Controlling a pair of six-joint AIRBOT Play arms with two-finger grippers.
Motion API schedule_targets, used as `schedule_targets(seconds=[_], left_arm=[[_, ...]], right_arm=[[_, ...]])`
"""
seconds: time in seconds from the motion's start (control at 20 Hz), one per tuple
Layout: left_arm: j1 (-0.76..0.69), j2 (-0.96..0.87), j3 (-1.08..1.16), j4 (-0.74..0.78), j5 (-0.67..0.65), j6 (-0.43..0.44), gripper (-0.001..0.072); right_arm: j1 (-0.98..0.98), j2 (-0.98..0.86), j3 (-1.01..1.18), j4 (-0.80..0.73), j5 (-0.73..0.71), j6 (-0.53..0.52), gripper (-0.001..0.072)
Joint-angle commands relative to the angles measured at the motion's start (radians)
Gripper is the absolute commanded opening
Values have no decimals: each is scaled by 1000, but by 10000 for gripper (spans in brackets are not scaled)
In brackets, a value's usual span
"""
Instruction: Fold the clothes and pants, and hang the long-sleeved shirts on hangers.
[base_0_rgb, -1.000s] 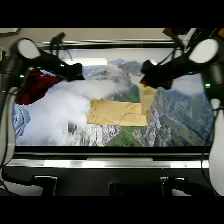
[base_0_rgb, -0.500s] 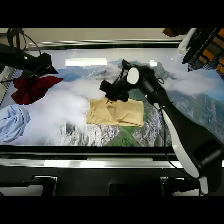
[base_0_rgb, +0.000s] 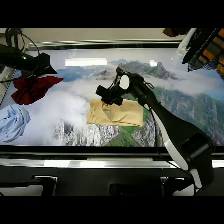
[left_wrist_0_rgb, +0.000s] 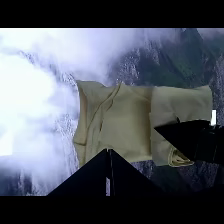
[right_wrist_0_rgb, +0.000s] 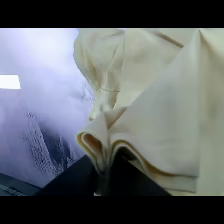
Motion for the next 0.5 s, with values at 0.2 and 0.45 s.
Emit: schedule_targets(seconds=[0.2,0.45], left_arm=[[2,0,0,1,0,0,17],[2,0,0,1,-1,0,17]], right_arm=[[-29,31,2,192,84,-185,533],[-291,169,1,201,243,-358,565]])
